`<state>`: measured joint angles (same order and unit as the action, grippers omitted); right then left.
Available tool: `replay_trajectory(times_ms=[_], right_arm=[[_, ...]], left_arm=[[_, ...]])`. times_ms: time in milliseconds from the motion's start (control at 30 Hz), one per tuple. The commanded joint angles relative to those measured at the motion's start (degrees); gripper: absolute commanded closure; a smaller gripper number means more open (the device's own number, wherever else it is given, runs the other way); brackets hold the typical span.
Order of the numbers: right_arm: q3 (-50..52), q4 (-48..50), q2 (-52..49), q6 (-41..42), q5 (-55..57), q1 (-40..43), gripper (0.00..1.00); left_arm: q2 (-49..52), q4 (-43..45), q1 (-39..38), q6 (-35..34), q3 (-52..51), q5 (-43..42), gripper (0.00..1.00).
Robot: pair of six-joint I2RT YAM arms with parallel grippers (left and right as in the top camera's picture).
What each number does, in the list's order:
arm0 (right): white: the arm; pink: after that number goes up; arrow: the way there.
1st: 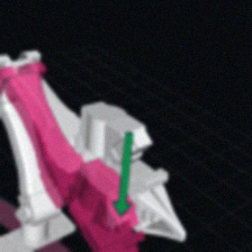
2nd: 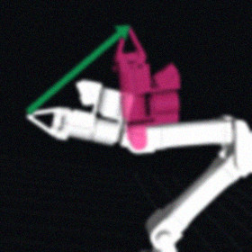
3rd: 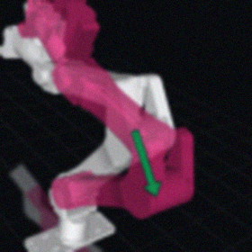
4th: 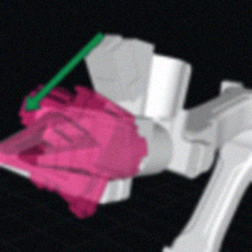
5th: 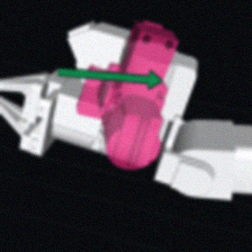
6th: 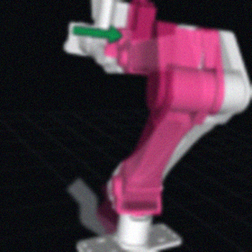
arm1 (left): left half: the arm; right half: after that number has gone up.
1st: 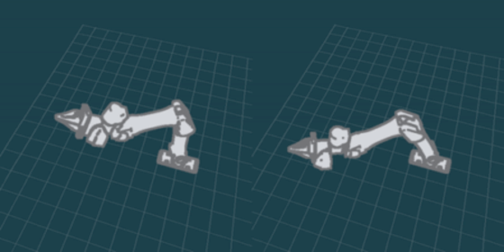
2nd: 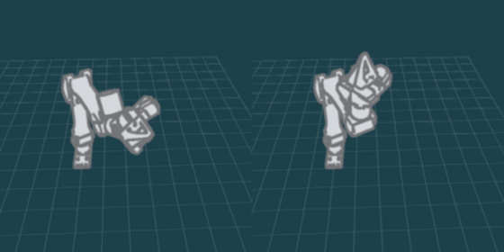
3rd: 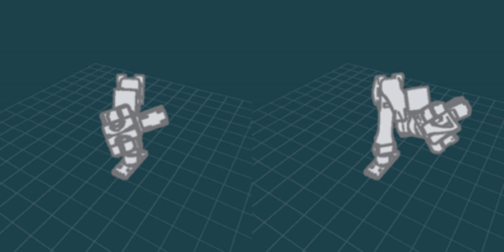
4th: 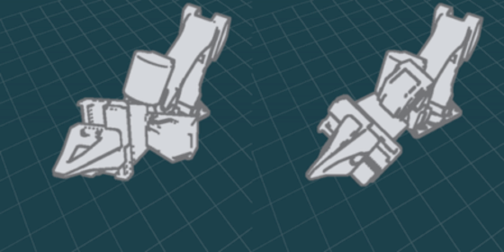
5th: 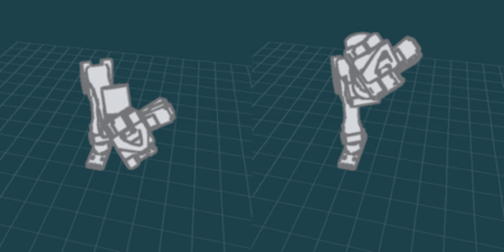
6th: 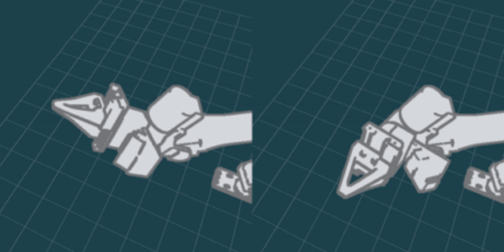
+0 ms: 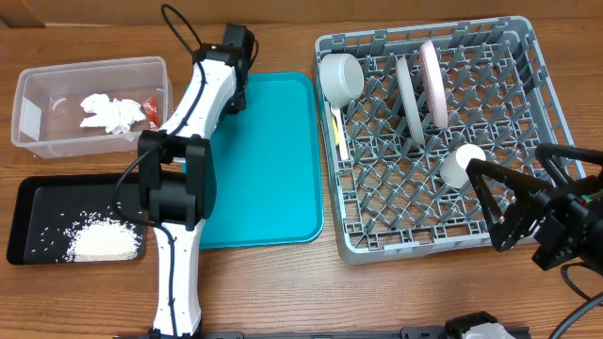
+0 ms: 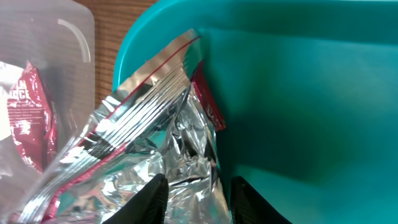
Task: Sort waste into correct bins and load items into the dishwasher rack
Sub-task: 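Carry the foil wrapper with the left gripper into the clear bin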
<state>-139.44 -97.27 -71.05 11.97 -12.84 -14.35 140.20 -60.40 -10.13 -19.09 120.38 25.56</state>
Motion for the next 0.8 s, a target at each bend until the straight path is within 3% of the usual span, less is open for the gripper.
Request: replay_trajectory(times_ms=[0, 67, 100, 267, 500, 767], right_arm=[[-0.1, 0.2, 0.0, 0.1, 0.4, -0.2, 0.00], [-0.1, 0.2, 0.0, 0.1, 0.4, -0.2, 0.00], [-0.1, 0.2, 0.0, 0.1, 0.4, -0.2, 0.00], [-0.1, 0.2, 0.0, 0.1, 0.4, -0.2, 0.00], [-0.1, 0.2, 0.0, 0.1, 0.4, -0.2, 0.00], [-0.1, 0.2, 0.0, 0.1, 0.4, -0.2, 0.00]], left_arm=[[2.0, -0.1, 1.2, 0.3, 0.3, -3.0, 0.75], [1.9, 0.0, 1.2, 0.6, 0.4, -4.5, 0.94], [1.9, -0.2, 1.2, 1.5, 0.4, -4.9, 0.96], [0.4, -2.8, -0.1, 5.3, 0.9, -3.9, 0.96], [-7.4, -11.4, -4.0, 5.3, 5.8, 2.1, 0.96], [-19.5, -10.8, -1.6, 5.4, 6.7, 5.0, 0.96]])
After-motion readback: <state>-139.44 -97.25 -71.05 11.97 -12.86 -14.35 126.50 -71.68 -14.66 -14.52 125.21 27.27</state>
